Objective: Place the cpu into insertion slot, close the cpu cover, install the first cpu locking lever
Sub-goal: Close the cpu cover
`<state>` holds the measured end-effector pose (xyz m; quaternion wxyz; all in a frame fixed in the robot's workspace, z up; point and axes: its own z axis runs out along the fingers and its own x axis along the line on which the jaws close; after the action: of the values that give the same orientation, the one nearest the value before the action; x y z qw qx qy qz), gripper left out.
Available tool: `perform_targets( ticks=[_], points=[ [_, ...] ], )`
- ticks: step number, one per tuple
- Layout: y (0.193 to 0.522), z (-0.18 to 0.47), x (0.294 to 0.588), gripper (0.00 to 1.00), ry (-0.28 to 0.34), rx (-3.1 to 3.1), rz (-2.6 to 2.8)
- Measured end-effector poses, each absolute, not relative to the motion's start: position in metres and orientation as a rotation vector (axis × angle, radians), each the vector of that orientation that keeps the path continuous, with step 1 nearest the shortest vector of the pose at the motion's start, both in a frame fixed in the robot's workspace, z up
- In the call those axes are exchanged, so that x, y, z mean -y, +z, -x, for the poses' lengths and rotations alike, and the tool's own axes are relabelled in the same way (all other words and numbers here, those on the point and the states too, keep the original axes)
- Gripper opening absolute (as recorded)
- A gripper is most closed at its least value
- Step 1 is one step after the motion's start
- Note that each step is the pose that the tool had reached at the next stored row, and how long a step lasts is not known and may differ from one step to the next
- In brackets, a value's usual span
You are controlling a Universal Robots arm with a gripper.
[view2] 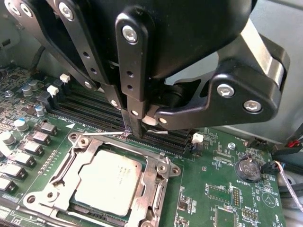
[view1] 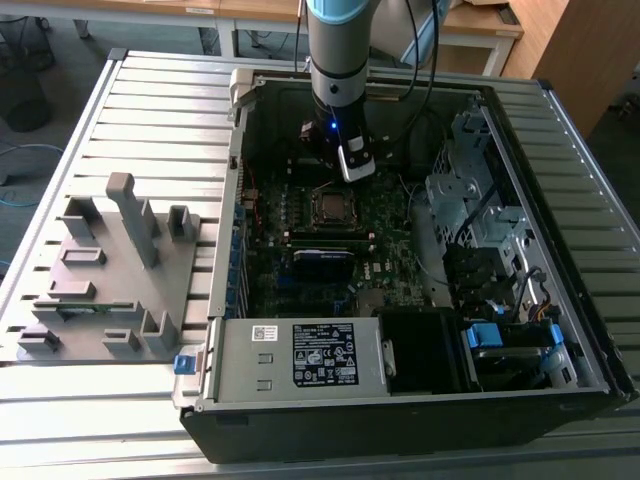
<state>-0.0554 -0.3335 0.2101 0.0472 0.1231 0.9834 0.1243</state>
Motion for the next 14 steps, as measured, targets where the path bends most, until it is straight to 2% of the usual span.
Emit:
perform_targets(
  ticks=[14],
  points=[
    [0.2044,0.0554,0.3335,0.10,0.379,-3.000,-0.376]
  ],
)
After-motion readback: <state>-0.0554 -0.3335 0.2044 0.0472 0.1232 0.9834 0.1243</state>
